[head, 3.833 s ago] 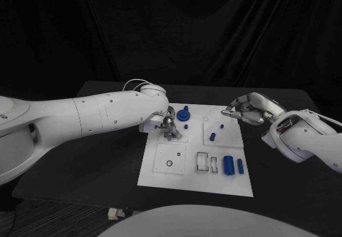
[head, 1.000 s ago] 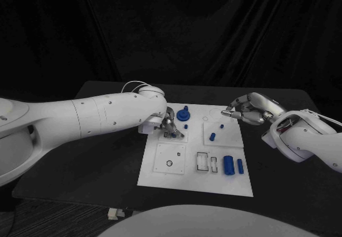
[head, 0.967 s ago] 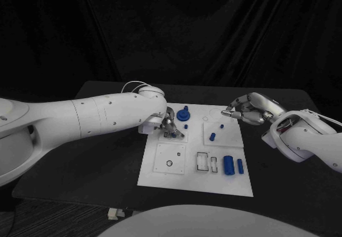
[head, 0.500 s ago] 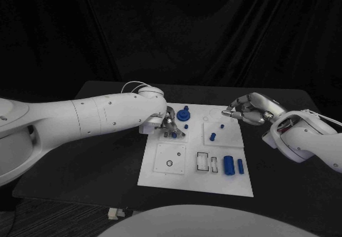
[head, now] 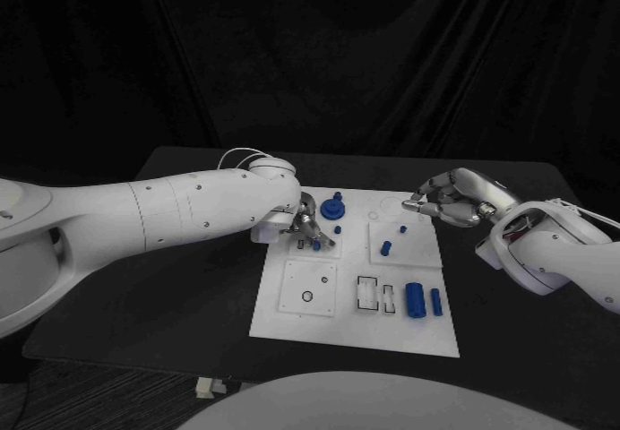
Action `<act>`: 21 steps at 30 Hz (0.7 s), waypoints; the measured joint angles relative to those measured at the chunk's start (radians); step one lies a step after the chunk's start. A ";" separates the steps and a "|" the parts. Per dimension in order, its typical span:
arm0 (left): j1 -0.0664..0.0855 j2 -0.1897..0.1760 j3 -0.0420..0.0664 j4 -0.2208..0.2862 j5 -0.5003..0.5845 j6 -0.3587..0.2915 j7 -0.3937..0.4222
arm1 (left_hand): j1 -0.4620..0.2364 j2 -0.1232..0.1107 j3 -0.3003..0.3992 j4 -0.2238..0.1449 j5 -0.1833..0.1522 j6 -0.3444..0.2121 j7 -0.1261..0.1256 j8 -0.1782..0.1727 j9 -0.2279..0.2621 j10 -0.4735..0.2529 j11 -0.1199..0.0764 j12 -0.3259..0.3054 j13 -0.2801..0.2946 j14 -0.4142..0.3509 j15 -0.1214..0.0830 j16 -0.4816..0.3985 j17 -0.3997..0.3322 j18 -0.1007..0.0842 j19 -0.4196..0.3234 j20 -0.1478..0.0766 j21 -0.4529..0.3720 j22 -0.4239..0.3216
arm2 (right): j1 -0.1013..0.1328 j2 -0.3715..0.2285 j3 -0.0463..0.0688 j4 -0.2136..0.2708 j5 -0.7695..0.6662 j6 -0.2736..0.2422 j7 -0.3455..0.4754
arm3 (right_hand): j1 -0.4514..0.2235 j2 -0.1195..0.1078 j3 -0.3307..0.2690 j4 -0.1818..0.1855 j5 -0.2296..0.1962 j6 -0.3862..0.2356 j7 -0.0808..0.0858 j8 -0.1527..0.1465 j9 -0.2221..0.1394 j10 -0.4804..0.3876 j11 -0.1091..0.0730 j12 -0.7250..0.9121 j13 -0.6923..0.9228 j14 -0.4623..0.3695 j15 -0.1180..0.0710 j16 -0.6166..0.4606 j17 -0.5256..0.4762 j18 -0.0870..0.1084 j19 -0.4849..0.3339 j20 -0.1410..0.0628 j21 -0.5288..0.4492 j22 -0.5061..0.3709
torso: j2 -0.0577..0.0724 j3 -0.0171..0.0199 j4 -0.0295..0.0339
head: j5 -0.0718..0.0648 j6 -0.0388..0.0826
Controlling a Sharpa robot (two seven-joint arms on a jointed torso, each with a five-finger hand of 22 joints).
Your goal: Assemble the parts on the task board
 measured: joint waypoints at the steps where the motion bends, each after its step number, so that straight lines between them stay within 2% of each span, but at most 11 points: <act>1: 0.000 0.000 0.000 0.000 0.000 -0.001 0.000 | 0.012 0.005 0.007 0.001 0.000 -0.007 -0.001 0.000 0.006 0.000 0.000 0.000 0.000 0.000 0.000 0.000 0.000 0.000 0.000 0.000 0.000 0.000 | 0.000 0.000 0.000 0.000 0.000 0.000 0.000 | 0.000 0.000 0.000 0.000 0.000 0.000 0.000 0.000 0.000 0.000 0.000 0.000 0.000 0.000 0.000 0.000 0.000 0.000 0.000 0.000 0.000 0.000 | 0.000 0.0000 -0.0001 | 0.000 0.000; 4: 0.000 0.000 0.000 0.000 0.000 -0.002 0.000 | 0.052 0.011 0.020 -0.003 0.027 -0.037 -0.001 -0.010 0.014 0.000 0.000 0.000 0.000 0.000 0.000 0.000 0.000 0.000 0.000 0.000 0.000 0.000 | 0.000 0.000 0.000 0.000 0.000 0.000 0.000 | 0.000 0.000 0.000 0.000 0.000 0.000 0.000 0.000 0.000 0.000 0.000 0.000 0.000 0.000 0.000 0.000 0.000 0.000 0.000 0.000 0.000 0.000 | 0.000 0.0000 0.0000 | 0.000 0.000; 5: 0.000 0.000 0.000 0.000 0.000 -0.002 0.000 | 0.064 0.012 0.023 -0.003 0.048 -0.052 0.000 -0.026 0.013 0.000 0.000 0.000 0.000 0.000 0.000 0.000 0.000 0.000 0.000 0.000 0.000 0.000 | 0.000 0.000 0.000 0.000 0.000 0.000 0.000 | 0.000 0.000 0.000 0.000 0.000 0.000 0.000 0.000 0.000 0.000 0.000 0.000 0.000 0.000 0.000 0.000 0.000 0.000 0.000 0.000 0.000 0.000 | 0.000 0.0000 0.0000 | 0.000 0.000; 6: 0.000 0.000 0.000 0.000 0.000 -0.003 0.000 | 0.082 0.013 0.029 -0.006 0.083 -0.072 0.000 -0.053 0.008 0.000 0.000 0.000 0.000 0.000 0.000 0.000 0.000 0.000 0.000 0.000 0.000 0.000 | 0.000 0.000 0.000 0.000 0.000 0.000 0.000 | 0.000 0.000 0.000 0.000 0.000 0.000 0.000 0.000 0.000 0.000 0.000 0.000 0.000 0.000 0.000 0.000 0.000 0.000 0.000 0.000 0.000 0.000 | 0.000 0.0000 -0.0001 | 0.001 0.000; 9: 0.000 -0.001 0.002 0.002 0.000 -0.003 0.000 | 0.135 0.010 0.046 -0.009 0.183 -0.095 0.002 -0.099 -0.010 0.000 0.000 0.000 0.000 0.000 0.000 0.000 0.000 0.000 0.000 0.000 0.000 0.000 | 0.000 0.000 0.000 0.000 0.000 0.000 0.000 | 0.000 0.000 -0.003 -0.003 0.000 0.000 0.000 0.000 0.000 0.000 0.000 0.000 0.000 0.000 0.000 0.000 0.000 0.000 0.000 0.000 0.000 0.000 | 0.000 0.0000 -0.0001 | 0.001 0.000; 14: 0.001 -0.002 0.002 0.004 0.001 -0.002 0.002 | 0.169 0.003 0.061 -0.002 0.276 -0.100 0.004 -0.133 -0.024 0.000 0.000 0.000 0.000 0.000 0.000 0.000 0.000 0.000 0.000 0.000 -0.004 0.000 | 0.000 0.000 0.000 0.000 0.000 0.000 0.000 | 0.000 0.000 -0.003 -0.003 0.000 0.000 0.000 0.000 0.000 0.000 0.000 0.000 0.000 0.000 0.000 0.000 0.000 0.000 0.000 0.000 0.000 0.001 | 0.000 0.0000 -0.0001 | 0.001 0.000; 16: 0.001 -0.002 0.003 0.005 0.001 -0.002 0.002 | 0.170 0.002 0.065 -0.004 0.294 -0.100 0.004 -0.145 -0.030 0.000 0.000 0.000 0.000 0.000 0.000 0.000 0.000 0.000 0.000 0.000 -0.004 0.000 | 0.000 0.000 0.000 0.000 0.000 0.000 0.000 | 0.000 0.000 -0.003 -0.003 0.000 0.000 0.000 0.000 0.000 0.000 0.000 0.000 0.000 0.000 0.000 0.000 0.000 0.000 0.000 0.000 0.000 0.001 | 0.000 0.0000 0.0000 | 0.000 0.000; 19: 0.001 -0.001 0.003 0.005 0.001 -0.002 0.004 | 0.170 0.002 0.071 -0.001 0.302 -0.100 0.004 -0.162 -0.043 0.000 0.000 0.000 0.000 0.000 0.000 0.000 0.000 0.000 0.000 0.000 -0.004 0.000 | 0.000 0.000 0.000 0.000 0.000 0.000 0.000 | 0.000 0.000 -0.003 -0.003 0.000 0.000 0.000 0.000 0.000 0.000 0.000 0.000 0.000 0.000 0.000 0.000 0.000 0.000 0.000 0.000 0.000 0.001 | 0.000 0.0000 0.0000 | 0.000 0.000; 21: 0.002 0.000 0.003 0.005 0.001 -0.001 0.005 | 0.181 -0.002 0.083 -0.002 0.322 -0.096 0.007 -0.197 -0.073 0.000 0.000 0.000 0.000 0.000 0.000 0.000 0.000 0.000 0.000 0.000 -0.008 0.000 | -0.001 0.001 0.000 0.000 0.000 0.001 0.000 | 0.000 0.000 -0.003 -0.003 0.000 0.000 0.000 -0.002 0.000 0.000 0.000 0.000 0.000 0.000 0.000 0.000 0.000 0.000 0.000 0.000 0.000 0.001 | 0.000 0.0000 0.0000 | 0.000 0.000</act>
